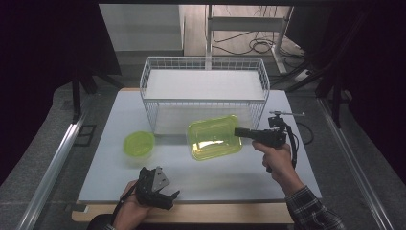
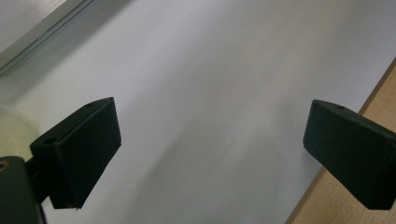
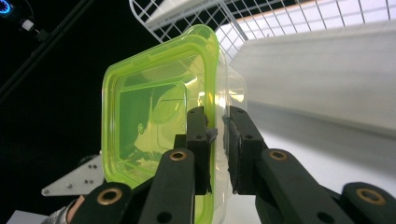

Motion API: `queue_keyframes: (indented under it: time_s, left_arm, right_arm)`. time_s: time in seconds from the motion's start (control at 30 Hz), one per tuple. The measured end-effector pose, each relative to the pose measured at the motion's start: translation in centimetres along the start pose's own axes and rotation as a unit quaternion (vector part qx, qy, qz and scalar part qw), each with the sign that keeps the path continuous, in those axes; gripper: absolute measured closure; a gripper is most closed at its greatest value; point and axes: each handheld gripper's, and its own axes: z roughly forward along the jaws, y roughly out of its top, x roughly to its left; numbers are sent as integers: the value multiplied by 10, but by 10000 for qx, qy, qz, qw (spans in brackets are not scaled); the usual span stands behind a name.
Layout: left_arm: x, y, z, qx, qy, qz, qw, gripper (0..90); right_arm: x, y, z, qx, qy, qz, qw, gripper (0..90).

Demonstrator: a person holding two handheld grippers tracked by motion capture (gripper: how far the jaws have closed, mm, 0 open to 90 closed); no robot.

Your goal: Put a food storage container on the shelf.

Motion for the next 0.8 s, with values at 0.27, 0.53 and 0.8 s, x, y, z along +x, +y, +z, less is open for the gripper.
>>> queue_keyframes:
  time_s: [0.27, 0.53, 0.8]
  left_arm:
    - [4, 0, -3, -196, -158, -181, 9995, 38]
    - [11, -1, -7, -412, -481, -557, 9964, 32]
    - [17, -2, -12, -754, -659, -867, 9912, 30]
  right_arm:
    - [11, 19, -3, -147, -23, -68, 9999, 800]
    - [22, 44, -4, -241, -36, -136, 9996, 801]
    - [28, 62, -1, -290, -97, -135, 9994, 801]
